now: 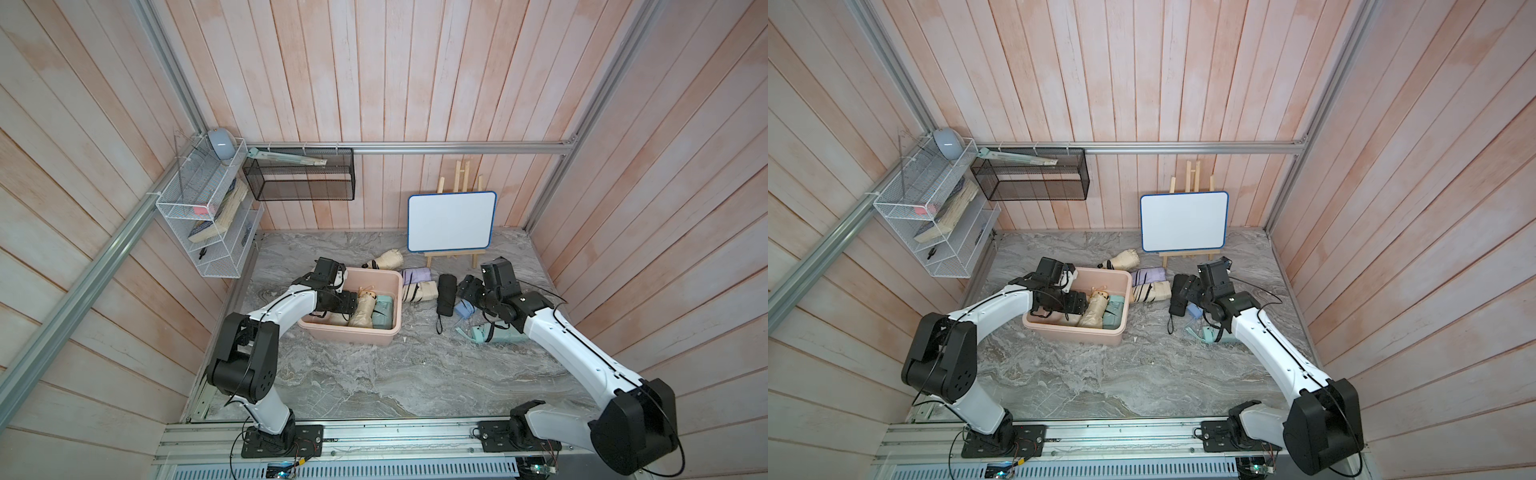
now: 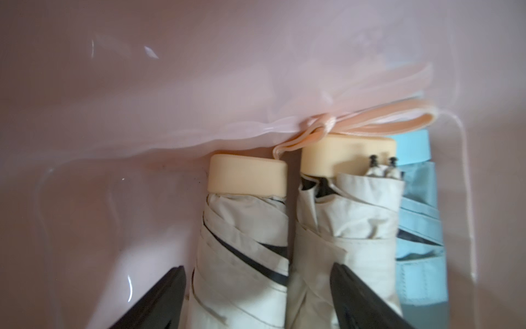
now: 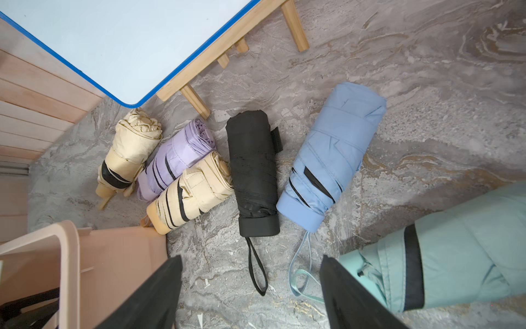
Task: Put the umbrella into the storage box
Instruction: Place the umbrella in the storage box, then pick up the umbrella from the center of the board.
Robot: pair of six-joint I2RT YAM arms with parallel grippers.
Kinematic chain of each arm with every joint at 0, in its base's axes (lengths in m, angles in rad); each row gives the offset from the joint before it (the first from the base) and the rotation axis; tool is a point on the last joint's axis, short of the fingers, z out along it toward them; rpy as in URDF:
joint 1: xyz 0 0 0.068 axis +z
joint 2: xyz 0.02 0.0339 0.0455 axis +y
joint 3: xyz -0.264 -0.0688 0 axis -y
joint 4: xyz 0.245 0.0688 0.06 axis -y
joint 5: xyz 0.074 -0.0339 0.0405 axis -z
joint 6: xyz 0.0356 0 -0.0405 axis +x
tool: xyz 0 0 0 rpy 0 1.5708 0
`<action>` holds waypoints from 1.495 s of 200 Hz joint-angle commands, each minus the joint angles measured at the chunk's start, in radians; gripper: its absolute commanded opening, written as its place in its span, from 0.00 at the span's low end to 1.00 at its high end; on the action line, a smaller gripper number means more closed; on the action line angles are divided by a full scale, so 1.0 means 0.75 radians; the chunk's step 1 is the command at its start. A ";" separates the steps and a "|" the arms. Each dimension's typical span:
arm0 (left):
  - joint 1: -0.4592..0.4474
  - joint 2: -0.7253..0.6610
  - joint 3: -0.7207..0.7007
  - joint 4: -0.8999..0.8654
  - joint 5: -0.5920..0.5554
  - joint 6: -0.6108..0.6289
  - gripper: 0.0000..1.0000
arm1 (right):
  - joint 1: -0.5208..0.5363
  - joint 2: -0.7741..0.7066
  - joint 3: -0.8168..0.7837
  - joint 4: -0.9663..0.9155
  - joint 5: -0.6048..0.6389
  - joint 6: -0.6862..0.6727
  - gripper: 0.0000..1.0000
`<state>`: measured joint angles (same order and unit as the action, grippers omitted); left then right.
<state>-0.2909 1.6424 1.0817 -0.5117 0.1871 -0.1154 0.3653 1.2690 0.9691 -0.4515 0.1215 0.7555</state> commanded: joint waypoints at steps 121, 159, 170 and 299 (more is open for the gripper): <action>0.001 -0.555 0.016 0.156 -0.027 -0.245 0.85 | -0.178 0.311 0.179 -0.309 0.038 -1.433 0.85; 0.002 -0.641 -0.075 0.279 -0.040 -0.229 0.85 | -0.232 0.157 -0.029 -0.324 0.195 -1.925 0.89; 0.001 -0.656 -0.087 0.295 -0.060 -0.233 0.85 | -0.274 0.112 -0.055 -0.341 0.212 -2.014 0.89; 0.034 -0.611 -0.114 0.411 -0.063 -0.251 0.85 | -0.405 0.075 -0.194 -0.230 0.086 -2.599 0.98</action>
<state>-0.2749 1.1778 0.9966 -0.2321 0.1448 -0.3000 0.0727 1.2762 0.7948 -0.6369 0.2291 -1.1122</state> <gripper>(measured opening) 0.850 0.978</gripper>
